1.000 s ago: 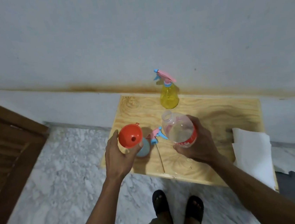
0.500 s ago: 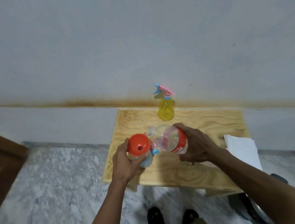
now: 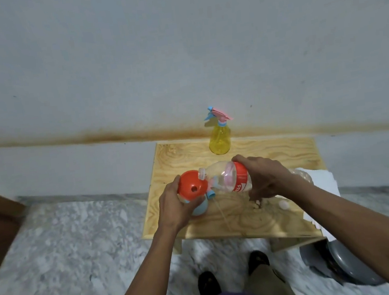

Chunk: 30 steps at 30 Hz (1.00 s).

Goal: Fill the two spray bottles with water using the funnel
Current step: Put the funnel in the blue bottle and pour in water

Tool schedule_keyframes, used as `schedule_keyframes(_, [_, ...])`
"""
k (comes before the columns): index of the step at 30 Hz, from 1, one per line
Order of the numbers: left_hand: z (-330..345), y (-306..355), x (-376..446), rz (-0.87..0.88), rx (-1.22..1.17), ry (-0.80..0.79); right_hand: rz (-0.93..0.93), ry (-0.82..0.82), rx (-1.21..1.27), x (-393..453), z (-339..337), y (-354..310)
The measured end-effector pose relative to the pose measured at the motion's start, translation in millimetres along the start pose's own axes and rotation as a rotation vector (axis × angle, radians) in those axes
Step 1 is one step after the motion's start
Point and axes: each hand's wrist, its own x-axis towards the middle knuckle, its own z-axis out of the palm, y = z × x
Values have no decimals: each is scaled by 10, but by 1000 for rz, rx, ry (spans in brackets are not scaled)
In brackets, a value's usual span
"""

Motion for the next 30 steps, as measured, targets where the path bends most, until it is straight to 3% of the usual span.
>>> schedule_keyframes(30, [-21,43,-20,49,-6,-8,13,-68,-153,57,-74,11])
